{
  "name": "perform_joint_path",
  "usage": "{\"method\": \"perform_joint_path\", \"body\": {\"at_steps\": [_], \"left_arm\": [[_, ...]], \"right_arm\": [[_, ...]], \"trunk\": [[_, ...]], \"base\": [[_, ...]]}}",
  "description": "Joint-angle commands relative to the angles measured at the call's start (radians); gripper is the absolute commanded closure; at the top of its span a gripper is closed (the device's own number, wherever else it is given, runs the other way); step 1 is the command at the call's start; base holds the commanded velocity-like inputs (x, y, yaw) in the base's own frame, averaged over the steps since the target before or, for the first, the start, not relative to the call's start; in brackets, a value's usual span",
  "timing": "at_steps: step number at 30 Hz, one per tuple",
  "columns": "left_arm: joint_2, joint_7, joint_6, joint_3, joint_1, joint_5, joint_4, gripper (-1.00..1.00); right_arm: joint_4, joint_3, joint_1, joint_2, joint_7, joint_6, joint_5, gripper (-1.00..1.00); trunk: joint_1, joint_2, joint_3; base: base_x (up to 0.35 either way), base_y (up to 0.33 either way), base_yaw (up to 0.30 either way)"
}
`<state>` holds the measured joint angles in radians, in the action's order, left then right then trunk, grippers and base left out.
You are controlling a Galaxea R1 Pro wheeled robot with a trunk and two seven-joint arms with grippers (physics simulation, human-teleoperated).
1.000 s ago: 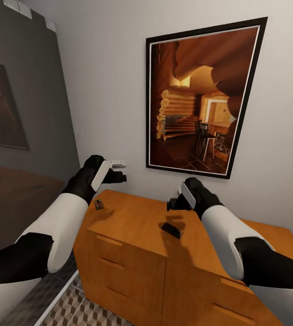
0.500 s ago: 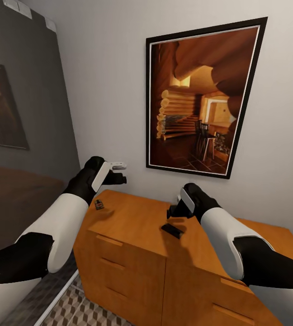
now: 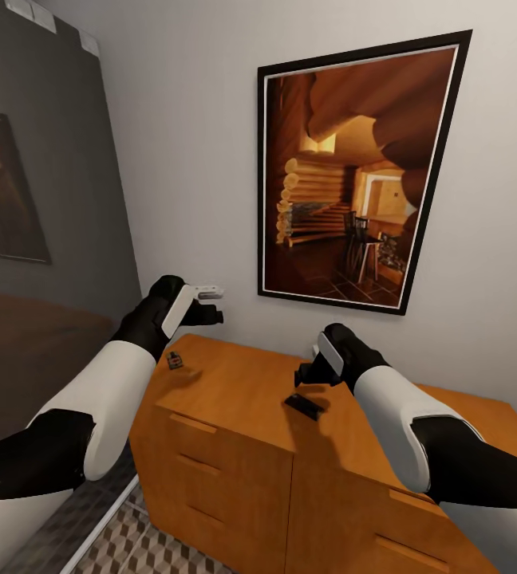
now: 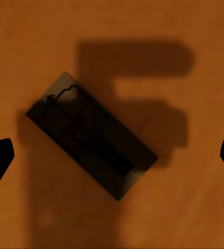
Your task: Take the four mousetraps from the cabinet in the bathroom and place them on the bathroom floor. Make sure all four end up on the same floor surface, and ensure that at least two of them are either under or directly next to the same bathroom sink.
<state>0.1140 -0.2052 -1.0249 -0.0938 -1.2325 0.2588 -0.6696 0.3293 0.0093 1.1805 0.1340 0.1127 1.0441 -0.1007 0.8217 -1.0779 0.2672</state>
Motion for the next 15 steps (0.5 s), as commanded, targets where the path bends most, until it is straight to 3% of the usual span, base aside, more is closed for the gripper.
{"method": "perform_joint_path", "body": {"at_steps": [1, 15], "left_arm": [[0.000, -0.010, -0.003, -0.003, -0.001, 0.010, -0.001, -1.00], [-0.001, -0.009, 0.000, -0.003, -0.001, 0.010, -0.001, -1.00]], "right_arm": [[0.001, 0.001, 0.001, 0.000, 0.010, 0.003, -0.011, -1.00], [0.001, 0.001, 0.001, 0.001, 0.010, 0.003, -0.010, -1.00]], "trunk": [[0.000, -0.001, 0.001], [0.000, -0.001, 0.001]], "base": [[0.025, 0.000, 0.000], [0.067, 0.000, 0.000]]}}
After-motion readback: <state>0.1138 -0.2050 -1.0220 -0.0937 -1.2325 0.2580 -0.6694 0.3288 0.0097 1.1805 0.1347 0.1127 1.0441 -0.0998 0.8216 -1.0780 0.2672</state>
